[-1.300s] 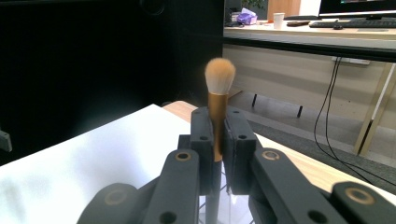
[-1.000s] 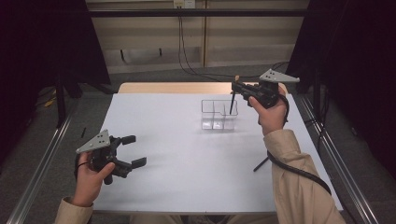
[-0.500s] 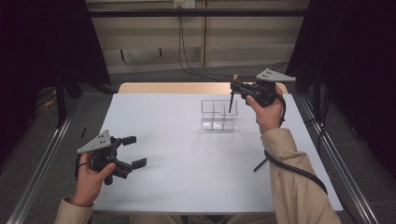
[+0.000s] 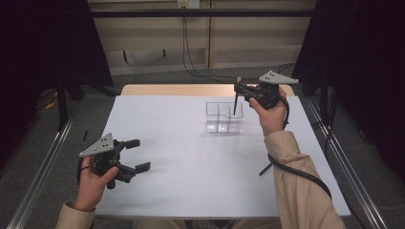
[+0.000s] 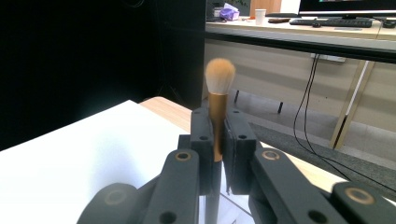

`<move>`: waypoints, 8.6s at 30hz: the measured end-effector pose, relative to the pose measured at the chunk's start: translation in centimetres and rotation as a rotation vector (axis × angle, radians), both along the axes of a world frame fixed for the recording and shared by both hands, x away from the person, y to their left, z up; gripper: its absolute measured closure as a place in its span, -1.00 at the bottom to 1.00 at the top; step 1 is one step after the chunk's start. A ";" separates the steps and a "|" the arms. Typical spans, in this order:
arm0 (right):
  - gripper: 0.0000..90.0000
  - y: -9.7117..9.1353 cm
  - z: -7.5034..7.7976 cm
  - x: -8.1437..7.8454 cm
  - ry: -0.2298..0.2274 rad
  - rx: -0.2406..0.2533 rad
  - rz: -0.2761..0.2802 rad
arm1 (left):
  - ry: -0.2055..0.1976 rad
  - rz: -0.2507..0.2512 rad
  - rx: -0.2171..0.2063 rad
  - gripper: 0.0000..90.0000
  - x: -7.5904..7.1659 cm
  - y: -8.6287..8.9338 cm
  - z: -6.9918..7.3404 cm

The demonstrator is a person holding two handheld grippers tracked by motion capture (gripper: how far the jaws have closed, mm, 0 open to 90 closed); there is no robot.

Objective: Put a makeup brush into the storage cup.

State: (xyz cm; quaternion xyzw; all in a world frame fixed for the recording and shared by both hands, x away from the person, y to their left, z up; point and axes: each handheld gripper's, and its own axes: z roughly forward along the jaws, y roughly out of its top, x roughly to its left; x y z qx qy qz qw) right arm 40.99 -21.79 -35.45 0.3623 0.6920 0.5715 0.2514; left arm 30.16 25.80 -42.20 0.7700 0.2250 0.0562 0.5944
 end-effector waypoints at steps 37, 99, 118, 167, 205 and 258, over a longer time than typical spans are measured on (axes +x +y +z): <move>0.87 -0.3 -2.2 0.1 0.021 -0.021 -0.015 | -0.008 -0.014 0.005 -1.00 -0.1 0.0 -0.1; -0.66 -1.4 -3.6 -2.0 0.059 0.014 -0.069 | -0.014 -0.014 0.009 -1.00 0.1 -0.4 -0.1; -0.81 -1.7 -3.5 -4.0 0.030 -0.008 -0.048 | -0.014 -0.011 0.006 -1.00 0.0 -0.2 -0.1; -0.94 -6.0 -6.0 -11.7 0.033 -0.022 -0.012 | -0.033 -0.008 0.012 -1.00 -0.1 -0.3 -0.1; -0.95 -8.5 -8.0 -15.7 0.071 -0.047 -0.013 | -0.064 0.031 -0.013 -1.00 -0.8 1.0 -0.3; -0.95 -10.9 -8.3 -16.1 0.122 -0.072 -0.146 | -0.069 0.007 -0.017 -1.00 0.4 0.4 -1.0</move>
